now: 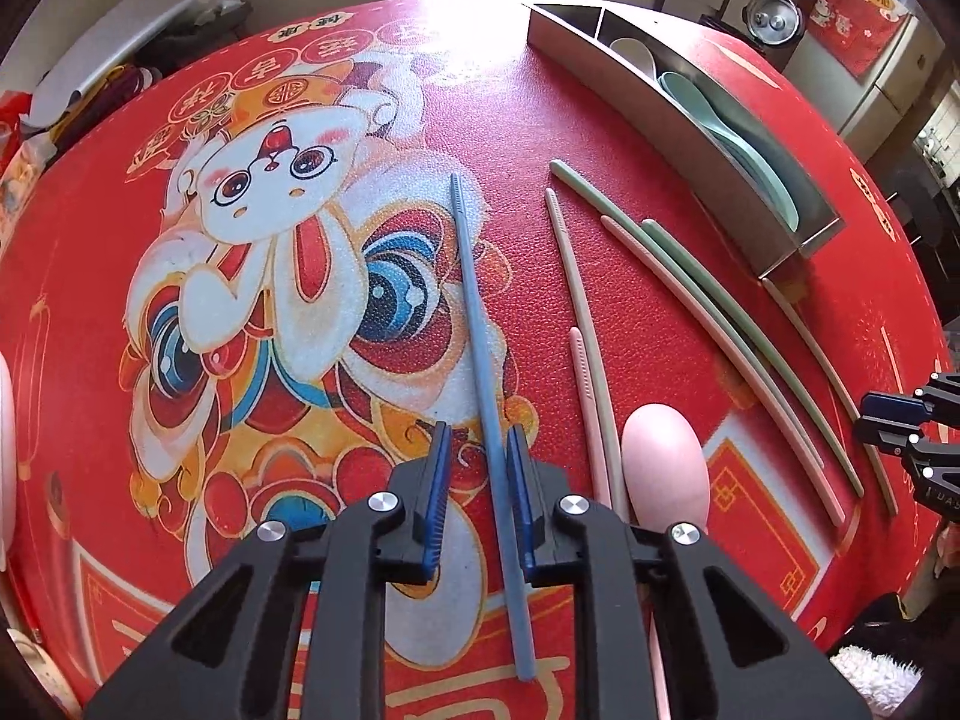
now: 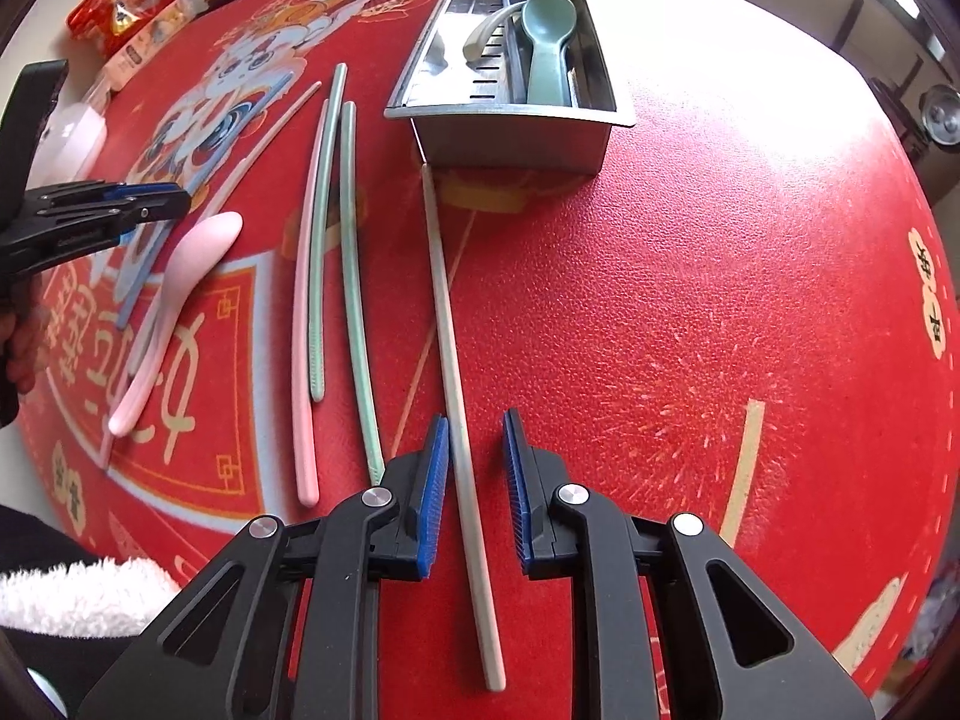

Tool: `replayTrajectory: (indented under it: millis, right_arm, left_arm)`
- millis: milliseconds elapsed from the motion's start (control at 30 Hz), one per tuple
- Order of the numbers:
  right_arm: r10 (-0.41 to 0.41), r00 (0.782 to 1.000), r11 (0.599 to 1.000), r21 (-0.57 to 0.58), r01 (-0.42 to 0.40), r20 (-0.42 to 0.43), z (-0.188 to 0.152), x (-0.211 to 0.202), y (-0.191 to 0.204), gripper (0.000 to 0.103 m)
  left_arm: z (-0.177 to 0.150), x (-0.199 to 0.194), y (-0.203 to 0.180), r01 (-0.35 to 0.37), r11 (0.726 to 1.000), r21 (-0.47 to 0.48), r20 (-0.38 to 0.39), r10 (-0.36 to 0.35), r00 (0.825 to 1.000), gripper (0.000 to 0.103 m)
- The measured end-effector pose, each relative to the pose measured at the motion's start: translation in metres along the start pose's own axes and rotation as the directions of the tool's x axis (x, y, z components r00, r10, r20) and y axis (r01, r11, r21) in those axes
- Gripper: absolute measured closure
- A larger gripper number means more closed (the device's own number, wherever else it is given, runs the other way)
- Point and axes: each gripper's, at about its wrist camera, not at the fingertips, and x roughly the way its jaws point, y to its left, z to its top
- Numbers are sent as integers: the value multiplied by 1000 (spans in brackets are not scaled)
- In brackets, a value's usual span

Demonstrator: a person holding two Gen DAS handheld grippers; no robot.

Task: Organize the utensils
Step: 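Grasp the blue chopstick with the left gripper while the right gripper grasps the cream chopstick, then lift and carry the blue and cream chopsticks over the steel tray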

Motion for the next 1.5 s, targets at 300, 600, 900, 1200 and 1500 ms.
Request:
replayTrajectory:
  millis: [300, 600, 900, 1200, 1500]
  right_arm:
    - [-23, 1000, 999, -25, 23, -5, 1, 1, 5, 84]
    - [7, 1000, 1000, -12, -7, -4, 2, 1, 2, 95]
    - [19, 1000, 1000, -1, -19, -5, 3, 2, 2, 95]
    - [58, 998, 997, 41, -59, 17, -2, 0, -6, 95]
    - [28, 999, 1000, 9, -28, 25, 1, -1, 0, 95]
  left_arm:
    - [-26, -10, 1, 47, 999, -20, -4, -47, 999, 96]
    - [-47, -17, 2, 120, 990, -73, -53, -124, 991, 96]
    - [-17, -7, -3, 83, 995, -57, -31, -85, 996, 96]
    - [-15, -6, -7, 82, 995, -56, 12, -81, 997, 96]
    - [-37, -15, 0, 124, 985, -117, 1, -125, 992, 97]
